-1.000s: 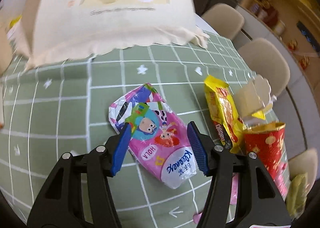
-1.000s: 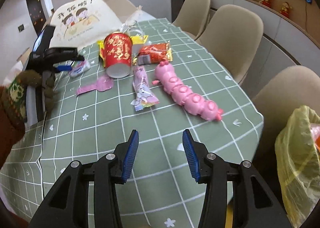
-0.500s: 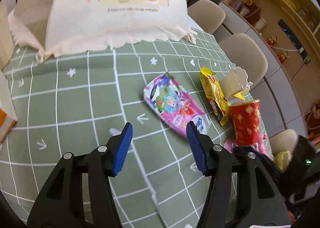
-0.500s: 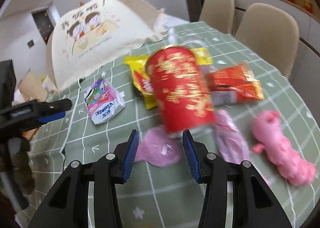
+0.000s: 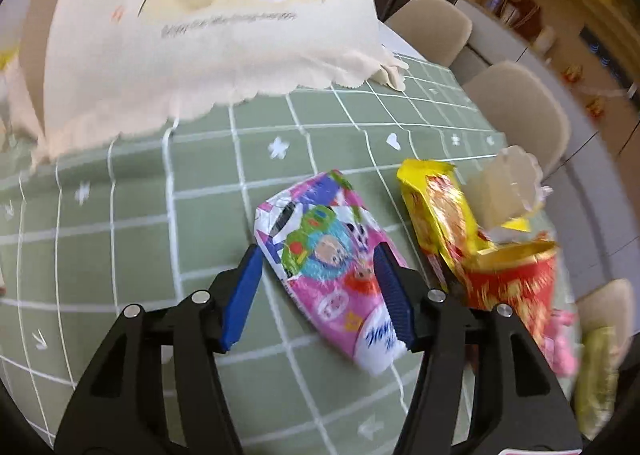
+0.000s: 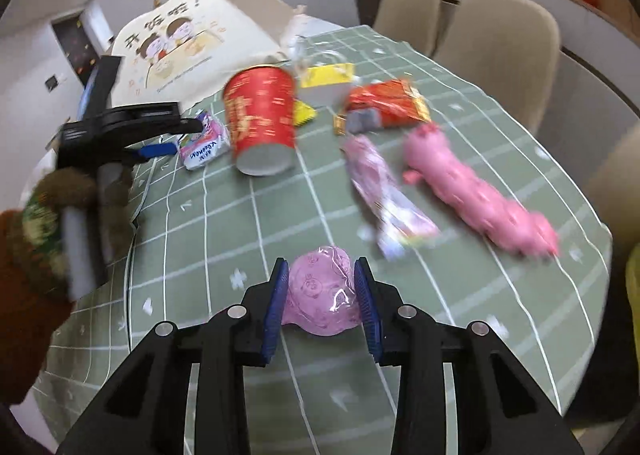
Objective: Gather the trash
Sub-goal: 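Grasp the pink tissue pack with the left tool while the right tool grasps the pink plastic cup, then carry the tissue pack and pink cup with both tools over the bin, then open both tools over the bin, dropping the tissue pack and pink cup, then move both tools back toward the snacks on the table, then grasp the pink candy stick with the right tool while the left tool grasps the yellow snack bag, then carry the yellow snack bag and pink candy stick with both tools over the bin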
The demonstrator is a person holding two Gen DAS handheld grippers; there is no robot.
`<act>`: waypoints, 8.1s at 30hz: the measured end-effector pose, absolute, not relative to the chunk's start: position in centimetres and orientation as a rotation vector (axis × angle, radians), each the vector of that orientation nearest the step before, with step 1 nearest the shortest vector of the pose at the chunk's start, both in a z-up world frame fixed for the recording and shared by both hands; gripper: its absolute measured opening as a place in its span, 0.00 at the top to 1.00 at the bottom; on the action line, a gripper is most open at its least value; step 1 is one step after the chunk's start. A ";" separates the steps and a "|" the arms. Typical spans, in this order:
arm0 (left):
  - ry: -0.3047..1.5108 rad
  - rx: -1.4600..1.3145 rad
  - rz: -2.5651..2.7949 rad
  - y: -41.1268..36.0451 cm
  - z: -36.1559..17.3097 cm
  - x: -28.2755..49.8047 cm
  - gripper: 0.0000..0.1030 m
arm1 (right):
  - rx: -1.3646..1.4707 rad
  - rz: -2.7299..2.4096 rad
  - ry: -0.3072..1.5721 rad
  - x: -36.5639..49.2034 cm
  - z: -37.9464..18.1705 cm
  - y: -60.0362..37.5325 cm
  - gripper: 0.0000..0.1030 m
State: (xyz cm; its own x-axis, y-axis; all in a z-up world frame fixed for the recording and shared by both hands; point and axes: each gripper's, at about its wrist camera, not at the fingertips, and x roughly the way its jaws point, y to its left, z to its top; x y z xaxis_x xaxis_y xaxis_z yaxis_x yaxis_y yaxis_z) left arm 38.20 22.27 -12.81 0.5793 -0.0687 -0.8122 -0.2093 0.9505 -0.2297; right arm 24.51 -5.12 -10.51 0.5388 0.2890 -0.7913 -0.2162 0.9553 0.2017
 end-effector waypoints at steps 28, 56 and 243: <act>0.816 -0.196 -0.256 16.8 -1.4 24.2 0.98 | 0.084 0.234 0.794 17.7 -3.4 -9.0 0.68; 0.663 -0.190 -0.549 -5.2 9.9 19.7 0.98 | 0.011 0.054 0.541 7.8 6.3 -28.3 0.68; 0.728 -0.177 -0.512 -11.3 8.4 21.0 0.95 | -0.062 0.042 0.514 11.5 9.5 -33.5 0.88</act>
